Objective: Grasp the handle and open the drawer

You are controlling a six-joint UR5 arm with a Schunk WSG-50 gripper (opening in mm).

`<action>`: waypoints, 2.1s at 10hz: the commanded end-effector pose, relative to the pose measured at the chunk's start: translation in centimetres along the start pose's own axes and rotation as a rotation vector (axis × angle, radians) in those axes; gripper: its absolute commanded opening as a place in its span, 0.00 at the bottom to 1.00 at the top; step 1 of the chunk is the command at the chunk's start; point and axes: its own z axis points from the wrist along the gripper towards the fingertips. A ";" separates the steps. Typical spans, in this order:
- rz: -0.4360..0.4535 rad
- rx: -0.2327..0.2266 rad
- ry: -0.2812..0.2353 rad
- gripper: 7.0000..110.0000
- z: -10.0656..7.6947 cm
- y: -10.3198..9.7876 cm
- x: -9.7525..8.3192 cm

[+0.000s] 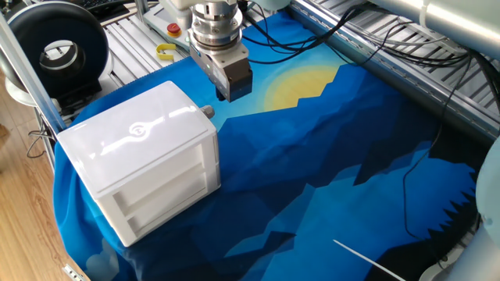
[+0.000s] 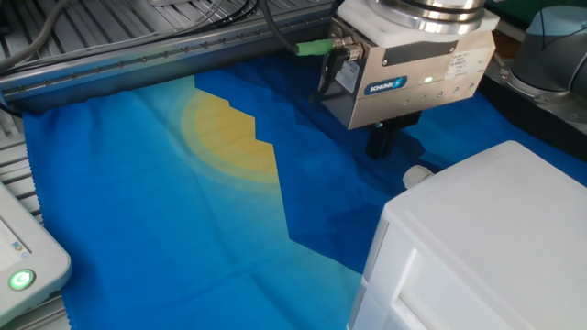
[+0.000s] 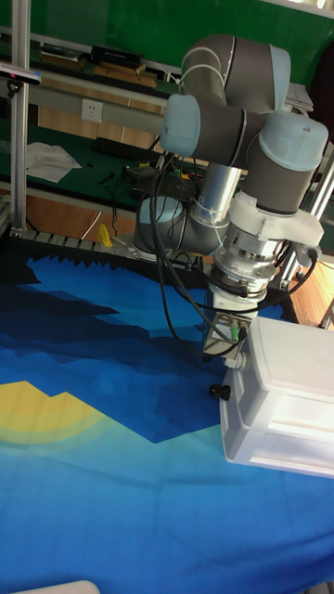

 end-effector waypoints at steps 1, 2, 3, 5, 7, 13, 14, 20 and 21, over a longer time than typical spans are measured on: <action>0.015 -0.005 -0.013 0.00 1.0 0.2 -1.2; 0.024 -0.001 -0.005 0.00 1.4 0.4 -1.5; 0.020 -0.002 -0.002 0.00 1.3 0.5 -1.4; 0.008 -0.007 -0.008 0.00 1.4 0.8 -1.7; 0.007 -0.004 -0.010 0.00 1.2 0.9 -1.7; 0.021 0.037 -0.061 0.00 0.3 0.2 -2.5; 0.015 0.041 -0.067 0.00 0.3 0.1 -2.7; -0.008 0.028 -0.059 0.00 -0.2 -0.8 -0.9; -0.011 0.021 -0.046 0.00 -0.6 -0.8 0.1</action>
